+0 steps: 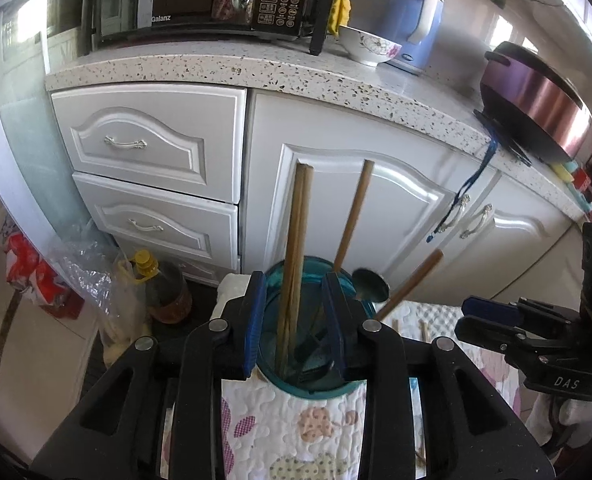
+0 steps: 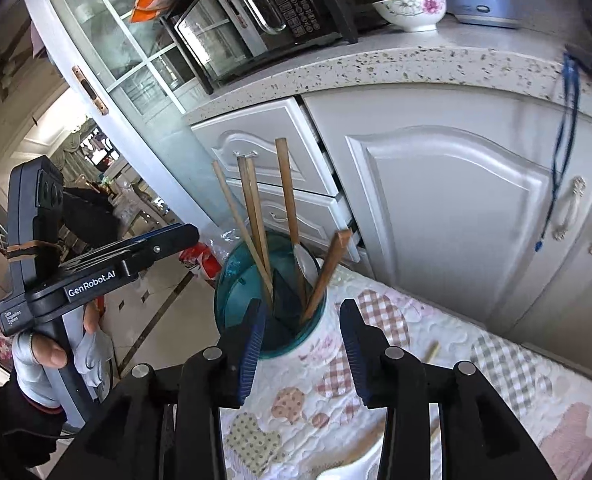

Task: Organize utensils
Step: 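Move the left tool back toward the chopsticks on the cloth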

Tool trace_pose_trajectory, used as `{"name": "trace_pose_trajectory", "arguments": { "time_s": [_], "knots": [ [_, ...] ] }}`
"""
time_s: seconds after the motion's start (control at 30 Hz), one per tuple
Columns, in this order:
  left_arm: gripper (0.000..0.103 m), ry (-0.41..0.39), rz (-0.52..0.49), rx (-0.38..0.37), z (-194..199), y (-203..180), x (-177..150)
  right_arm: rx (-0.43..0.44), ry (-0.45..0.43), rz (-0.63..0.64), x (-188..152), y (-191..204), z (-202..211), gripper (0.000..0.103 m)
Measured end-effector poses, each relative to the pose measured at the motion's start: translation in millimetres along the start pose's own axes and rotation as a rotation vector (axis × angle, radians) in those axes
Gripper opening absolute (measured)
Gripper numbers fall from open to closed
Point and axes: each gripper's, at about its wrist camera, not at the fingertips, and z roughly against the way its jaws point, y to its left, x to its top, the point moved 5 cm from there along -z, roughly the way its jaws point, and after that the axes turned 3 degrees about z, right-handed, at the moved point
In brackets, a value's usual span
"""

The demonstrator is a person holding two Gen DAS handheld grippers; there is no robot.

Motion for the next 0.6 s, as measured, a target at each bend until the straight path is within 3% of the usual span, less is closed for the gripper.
{"name": "trace_pose_trajectory", "arguments": {
  "time_s": [0.6],
  "knots": [
    [0.028,-0.025,-0.131,0.032,11.1,-58.0,-62.3,-0.157,-0.02,0.011,-53.6,7.0,36.7,0.038]
  ]
}}
